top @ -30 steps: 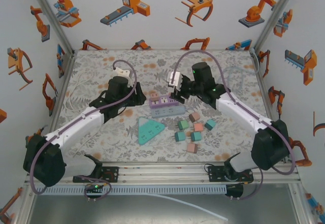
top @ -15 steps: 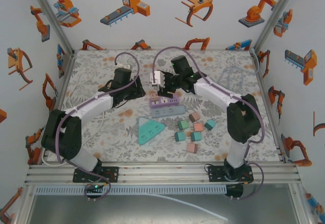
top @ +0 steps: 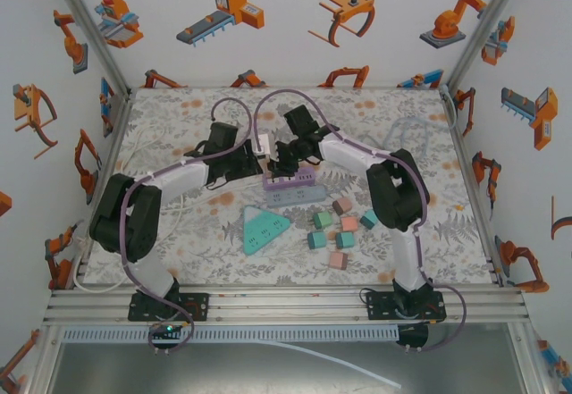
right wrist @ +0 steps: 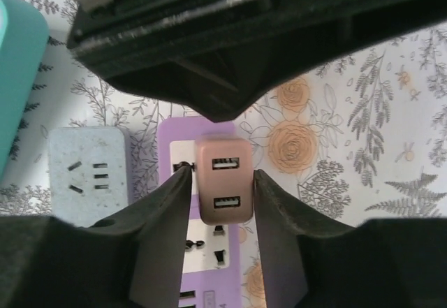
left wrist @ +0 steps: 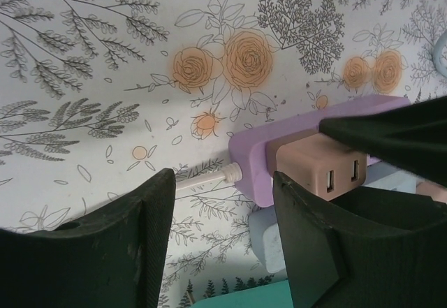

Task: Pull the plug off the socket

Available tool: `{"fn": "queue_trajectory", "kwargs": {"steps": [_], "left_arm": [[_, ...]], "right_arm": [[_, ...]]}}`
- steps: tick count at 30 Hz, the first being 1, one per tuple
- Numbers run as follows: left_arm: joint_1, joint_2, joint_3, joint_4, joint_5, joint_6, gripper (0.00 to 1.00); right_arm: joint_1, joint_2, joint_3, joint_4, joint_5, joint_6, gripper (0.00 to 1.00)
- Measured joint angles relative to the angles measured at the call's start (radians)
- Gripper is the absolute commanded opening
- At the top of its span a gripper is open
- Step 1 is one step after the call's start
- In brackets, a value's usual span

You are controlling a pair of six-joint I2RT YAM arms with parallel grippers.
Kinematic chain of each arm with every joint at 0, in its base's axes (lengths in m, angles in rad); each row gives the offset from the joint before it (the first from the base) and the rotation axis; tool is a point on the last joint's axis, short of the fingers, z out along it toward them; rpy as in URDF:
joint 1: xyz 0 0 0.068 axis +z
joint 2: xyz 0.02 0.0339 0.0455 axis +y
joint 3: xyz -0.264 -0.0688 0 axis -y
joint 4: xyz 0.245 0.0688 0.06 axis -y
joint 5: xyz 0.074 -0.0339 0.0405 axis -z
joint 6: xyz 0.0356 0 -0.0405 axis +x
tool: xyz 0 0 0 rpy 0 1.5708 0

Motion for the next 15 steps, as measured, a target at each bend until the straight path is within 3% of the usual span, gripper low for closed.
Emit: {"fn": "queue_trajectory", "kwargs": {"steps": [15], "left_arm": [[0.008,0.077,0.013,0.010,0.059,-0.017,0.55]], "right_arm": [[-0.002,0.000,0.004,-0.010,-0.011,0.011,0.21]]}}
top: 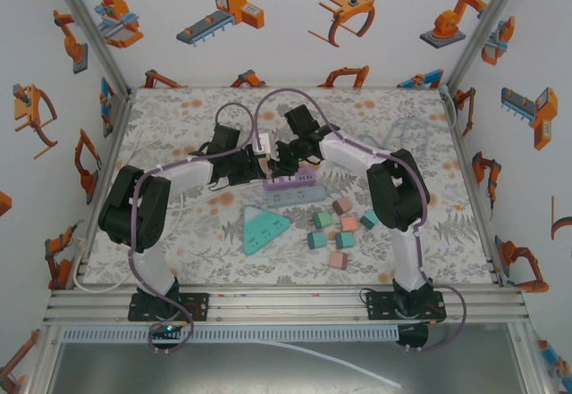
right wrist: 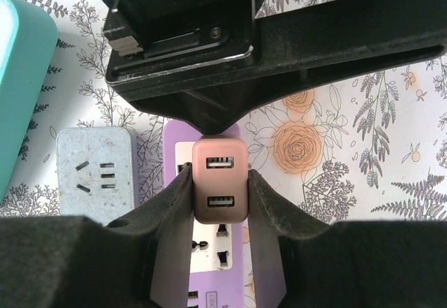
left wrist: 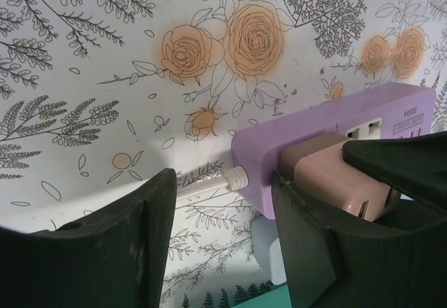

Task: Pull the plug off the socket

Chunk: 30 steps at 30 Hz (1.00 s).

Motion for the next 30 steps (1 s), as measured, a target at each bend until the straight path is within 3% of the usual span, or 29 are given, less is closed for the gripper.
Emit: {"fn": "queue_trajectory", "kwargs": {"steps": [9,30], "left_arm": [[-0.001,0.001,0.000,0.000,-0.003,0.011,0.55],[-0.021,-0.023,0.000,-0.042,-0.020,0.062,0.56]], "right_arm": [[0.000,0.000,0.015,-0.011,0.000,0.046,0.13],[0.003,-0.074,0.010,0.019,0.010,0.114,0.11]]}}
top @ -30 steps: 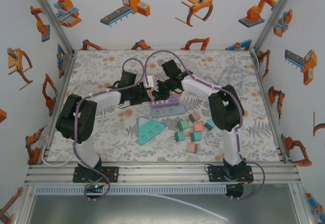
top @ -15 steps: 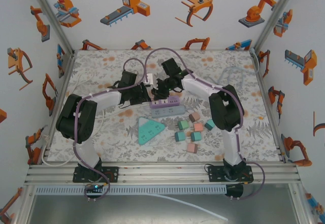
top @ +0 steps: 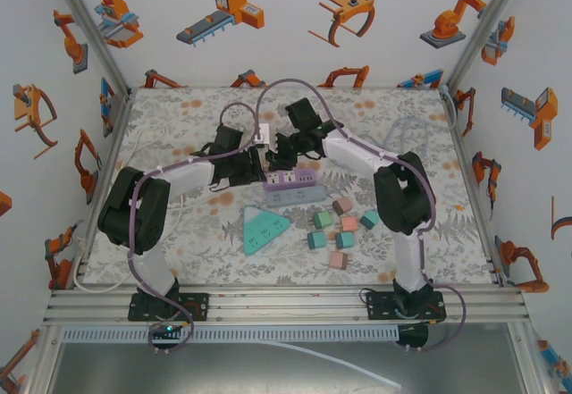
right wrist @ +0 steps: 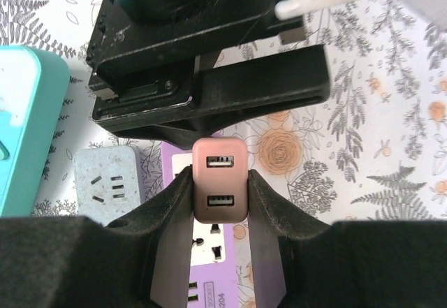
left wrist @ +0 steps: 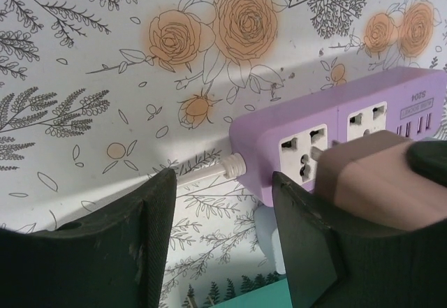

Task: Pull the plug off the socket

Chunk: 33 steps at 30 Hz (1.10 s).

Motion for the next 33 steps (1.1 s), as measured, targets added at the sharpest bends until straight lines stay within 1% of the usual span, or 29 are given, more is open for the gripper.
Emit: {"fn": "queue_trajectory", "kwargs": {"steps": [4,8,12,15,19,22,26,28,30,33], "left_arm": [[0.000,-0.035,0.000,-0.016,0.000,0.015,0.56],[0.000,-0.117,-0.002,-0.016,0.000,0.032,0.55],[-0.007,-0.251,-0.042,0.023,0.003,0.048,0.53],[-0.030,-0.354,-0.087,0.048,0.010,0.071,0.54],[-0.061,-0.465,-0.139,0.065,0.071,0.119,0.58],[-0.080,-0.549,-0.174,0.066,0.132,0.157,0.60],[-0.119,-0.652,-0.204,0.064,0.208,0.215,0.66],[-0.147,-0.709,-0.223,0.061,0.243,0.245,0.71],[-0.183,-0.775,-0.249,0.052,0.270,0.281,0.80],[-0.244,-0.866,-0.284,0.032,0.298,0.332,0.90]], "right_arm": [[0.000,-0.060,-0.040,0.024,0.017,0.029,0.11],[0.000,-0.144,-0.111,0.080,0.055,0.108,0.11],[0.000,-0.256,-0.195,0.163,0.114,0.236,0.11],[-0.002,-0.349,-0.257,0.212,0.154,0.348,0.12],[-0.025,-0.465,-0.318,0.248,0.198,0.539,0.12],[-0.077,-0.553,-0.382,0.281,0.227,0.711,0.12],[-0.172,-0.682,-0.513,0.319,0.261,0.949,0.12],[-0.228,-0.735,-0.576,0.330,0.270,1.068,0.13],[-0.298,-0.788,-0.644,0.340,0.284,1.196,0.14],[-0.401,-0.845,-0.735,0.343,0.304,1.352,0.15]]}}
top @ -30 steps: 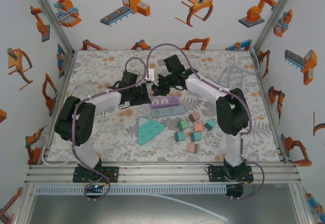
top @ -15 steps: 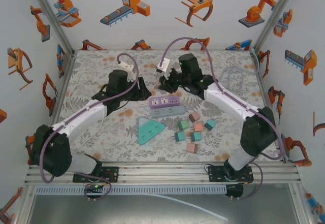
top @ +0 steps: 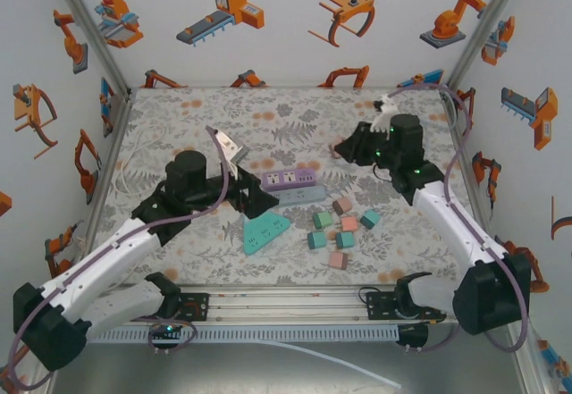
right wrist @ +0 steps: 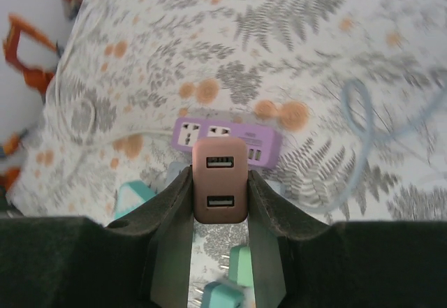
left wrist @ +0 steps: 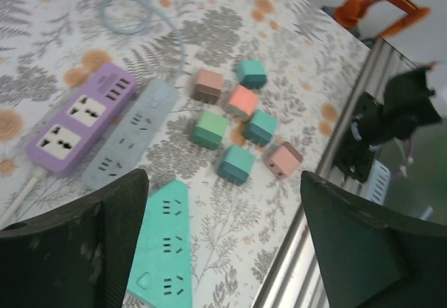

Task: Pull the plug off the socket

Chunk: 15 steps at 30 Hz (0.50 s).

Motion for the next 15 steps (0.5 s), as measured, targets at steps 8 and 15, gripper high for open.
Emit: {"fn": "queue_trajectory", "kwargs": {"steps": [8,15], "left_arm": [[-0.083,-0.131,-0.063,-0.036,0.056,0.048,0.97],[-0.090,-0.136,-0.074,-0.042,0.072,0.051,0.97]], "right_arm": [[-0.212,-0.042,-0.296,0.096,0.026,0.307,0.15],[-0.235,0.139,-0.389,0.225,0.004,0.388,0.19]]}}
